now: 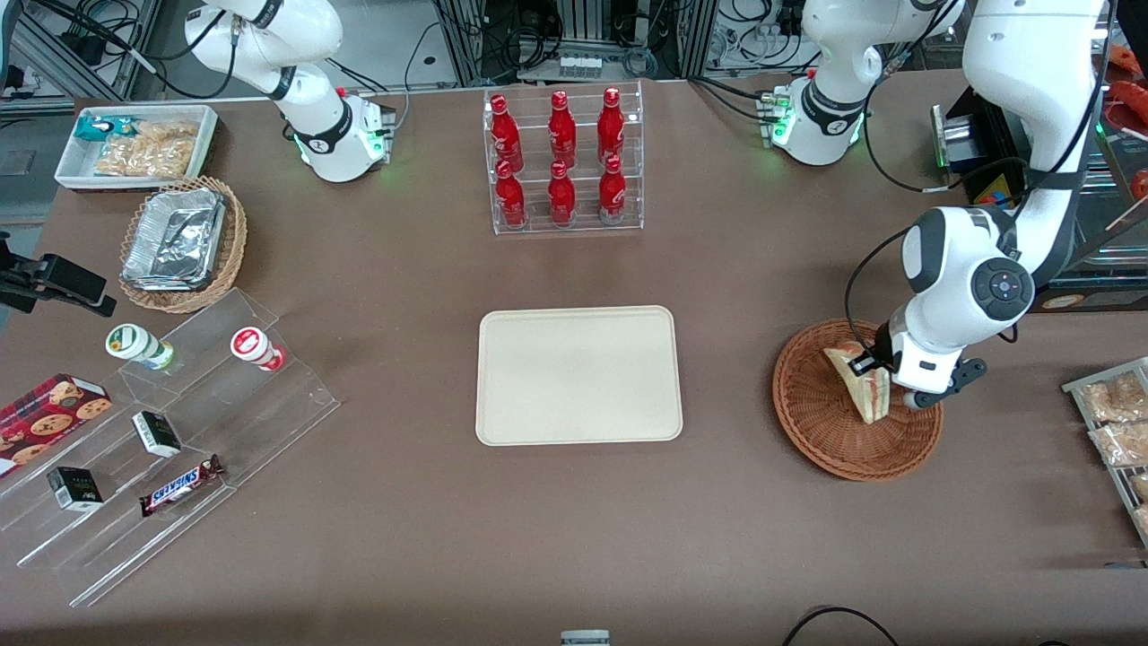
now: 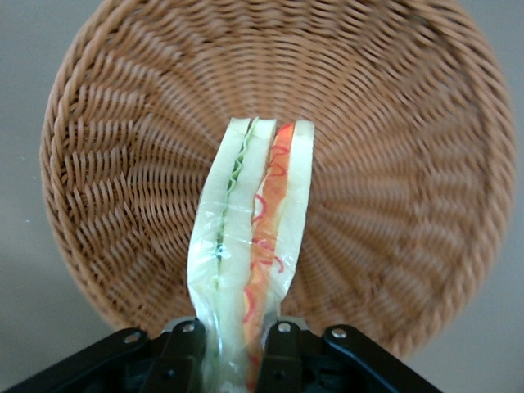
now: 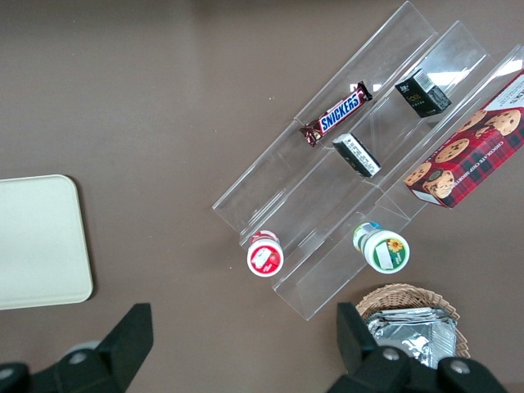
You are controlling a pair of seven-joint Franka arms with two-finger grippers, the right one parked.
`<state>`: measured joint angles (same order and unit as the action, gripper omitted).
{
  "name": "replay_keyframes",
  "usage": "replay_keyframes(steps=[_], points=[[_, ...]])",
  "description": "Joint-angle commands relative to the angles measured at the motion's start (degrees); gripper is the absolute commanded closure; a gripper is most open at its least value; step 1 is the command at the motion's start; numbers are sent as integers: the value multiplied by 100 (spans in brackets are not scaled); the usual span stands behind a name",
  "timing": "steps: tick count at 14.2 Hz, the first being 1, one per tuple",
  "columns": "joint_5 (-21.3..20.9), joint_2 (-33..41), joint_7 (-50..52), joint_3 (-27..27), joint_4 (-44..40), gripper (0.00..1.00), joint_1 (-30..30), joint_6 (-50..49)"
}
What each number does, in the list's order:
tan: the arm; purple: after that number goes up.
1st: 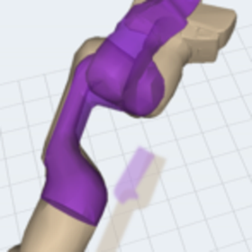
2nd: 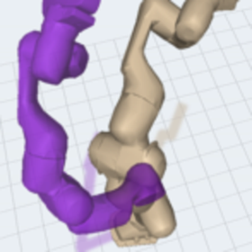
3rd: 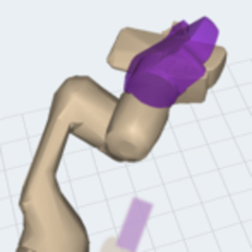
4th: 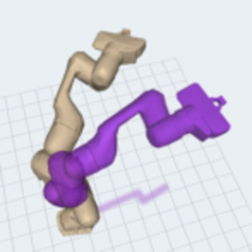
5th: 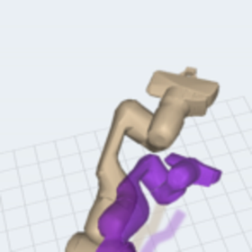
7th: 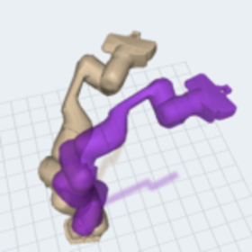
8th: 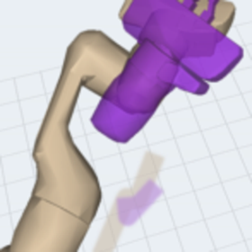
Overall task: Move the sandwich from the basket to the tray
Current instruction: 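Lift the sandwich and carry it over the white tray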
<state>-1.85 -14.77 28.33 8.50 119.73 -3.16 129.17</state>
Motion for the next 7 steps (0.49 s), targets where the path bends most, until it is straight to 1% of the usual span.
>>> replay_keyframes(steps=[1,2,4,7], points=[[-53,10,-773,90,-615,91,315,-882],[-35,-60,-793,116,-870,91,403,-1137],[-26,-227,-601,116,-1214,90,850,-1499],[-26,-526,-92,108,-1443,91,1605,-1527]])
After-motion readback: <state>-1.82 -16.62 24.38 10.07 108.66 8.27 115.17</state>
